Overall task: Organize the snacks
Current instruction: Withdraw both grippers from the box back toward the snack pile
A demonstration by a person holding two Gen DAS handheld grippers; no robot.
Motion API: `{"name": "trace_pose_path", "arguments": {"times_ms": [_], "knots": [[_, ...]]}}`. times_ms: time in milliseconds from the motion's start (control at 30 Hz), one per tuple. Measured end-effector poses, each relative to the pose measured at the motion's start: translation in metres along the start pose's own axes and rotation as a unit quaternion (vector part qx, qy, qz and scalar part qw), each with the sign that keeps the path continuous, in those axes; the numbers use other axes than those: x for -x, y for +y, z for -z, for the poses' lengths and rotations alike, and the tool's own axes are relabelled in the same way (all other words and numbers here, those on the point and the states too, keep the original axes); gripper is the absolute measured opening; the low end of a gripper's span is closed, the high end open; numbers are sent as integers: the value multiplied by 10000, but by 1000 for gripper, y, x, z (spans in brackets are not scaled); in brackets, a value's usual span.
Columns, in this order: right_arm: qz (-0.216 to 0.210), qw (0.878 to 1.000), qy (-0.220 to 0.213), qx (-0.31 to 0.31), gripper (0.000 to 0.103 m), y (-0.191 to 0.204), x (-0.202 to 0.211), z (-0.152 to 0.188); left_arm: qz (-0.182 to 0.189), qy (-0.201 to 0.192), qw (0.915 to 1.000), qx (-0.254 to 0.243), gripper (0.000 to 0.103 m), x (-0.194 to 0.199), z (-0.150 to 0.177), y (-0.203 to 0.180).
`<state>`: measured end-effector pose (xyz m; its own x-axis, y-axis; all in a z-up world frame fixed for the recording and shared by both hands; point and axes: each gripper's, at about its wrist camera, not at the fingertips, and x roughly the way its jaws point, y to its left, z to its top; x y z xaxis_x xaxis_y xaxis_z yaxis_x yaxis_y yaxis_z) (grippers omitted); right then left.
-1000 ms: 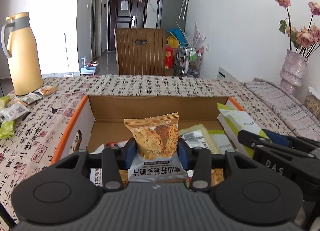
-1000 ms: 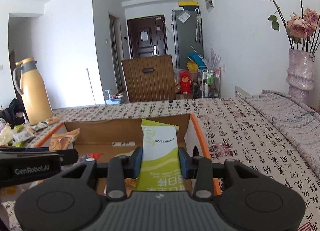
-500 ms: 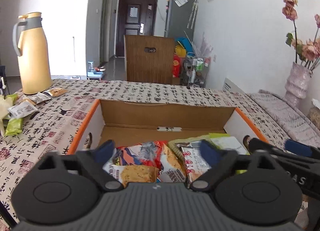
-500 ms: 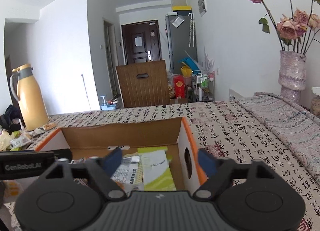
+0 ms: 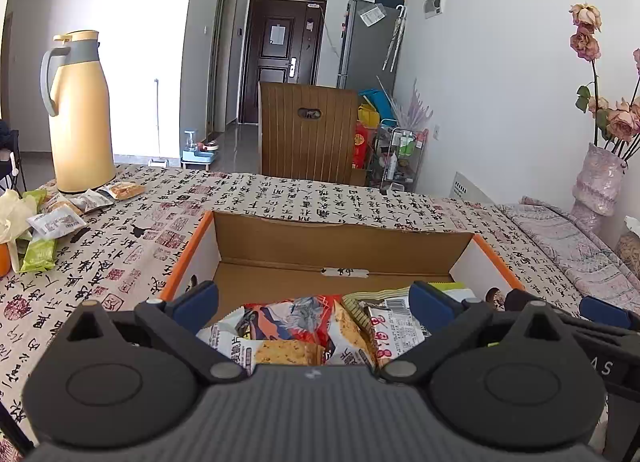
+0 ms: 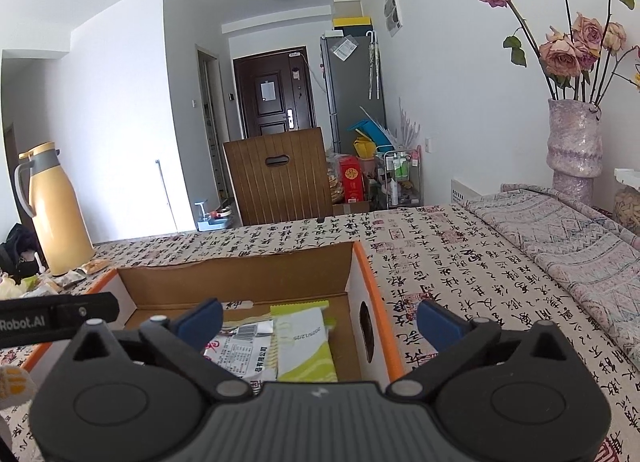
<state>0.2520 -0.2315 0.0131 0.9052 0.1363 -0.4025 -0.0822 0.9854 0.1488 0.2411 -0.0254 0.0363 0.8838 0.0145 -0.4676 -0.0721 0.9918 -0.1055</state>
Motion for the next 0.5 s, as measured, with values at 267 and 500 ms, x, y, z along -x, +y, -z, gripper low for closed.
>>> {"name": "trace_pose_path", "arguments": {"times_ms": [267, 500], "knots": [[91, 9998, -184, -11, 103, -1, 14, -8, -1, -28, 10000, 0, 103, 17, -7, 0], [150, 9996, -250, 28, 103, 0, 37, -7, -28, -65, 10000, 7, 103, 39, -4, 8]]}}
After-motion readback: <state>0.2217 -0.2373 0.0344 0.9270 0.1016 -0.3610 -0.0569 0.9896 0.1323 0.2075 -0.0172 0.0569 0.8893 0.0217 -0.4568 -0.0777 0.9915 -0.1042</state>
